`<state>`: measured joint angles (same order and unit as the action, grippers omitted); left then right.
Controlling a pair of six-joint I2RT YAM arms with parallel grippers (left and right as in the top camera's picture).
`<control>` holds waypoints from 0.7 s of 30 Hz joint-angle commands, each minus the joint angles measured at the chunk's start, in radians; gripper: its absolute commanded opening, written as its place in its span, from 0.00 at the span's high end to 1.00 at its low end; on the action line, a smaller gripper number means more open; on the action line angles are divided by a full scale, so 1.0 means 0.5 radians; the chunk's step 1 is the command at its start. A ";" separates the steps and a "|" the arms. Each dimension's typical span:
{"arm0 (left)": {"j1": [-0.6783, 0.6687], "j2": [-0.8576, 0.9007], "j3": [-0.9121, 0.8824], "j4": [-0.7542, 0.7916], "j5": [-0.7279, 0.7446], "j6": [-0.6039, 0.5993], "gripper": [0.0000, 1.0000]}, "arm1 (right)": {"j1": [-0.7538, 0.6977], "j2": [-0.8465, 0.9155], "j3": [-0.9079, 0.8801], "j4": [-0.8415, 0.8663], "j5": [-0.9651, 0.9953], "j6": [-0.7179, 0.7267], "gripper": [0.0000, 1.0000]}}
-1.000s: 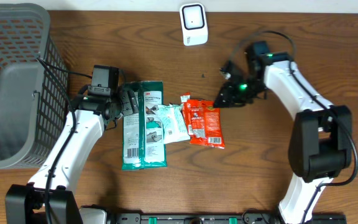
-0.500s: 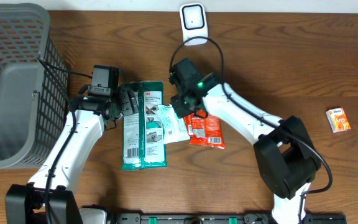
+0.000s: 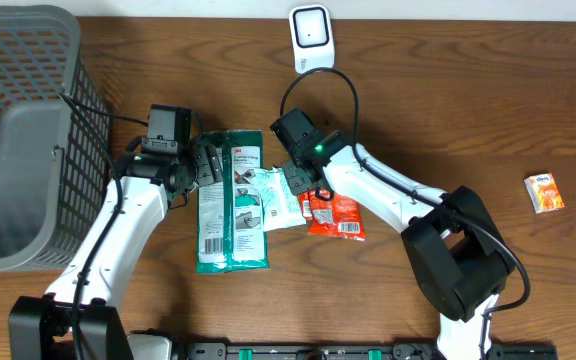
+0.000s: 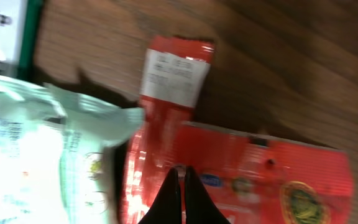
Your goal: Scan the item barcode
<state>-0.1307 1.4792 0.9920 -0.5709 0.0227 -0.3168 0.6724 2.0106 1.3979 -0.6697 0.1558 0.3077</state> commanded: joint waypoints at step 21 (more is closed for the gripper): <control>0.006 0.012 -0.017 0.001 -0.016 -0.004 0.16 | -0.111 -0.124 0.007 -0.159 -0.326 -0.003 0.99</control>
<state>-0.1307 1.4792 0.9920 -0.5713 0.0227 -0.3168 0.6155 1.9766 1.3968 -0.7601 0.1364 0.3256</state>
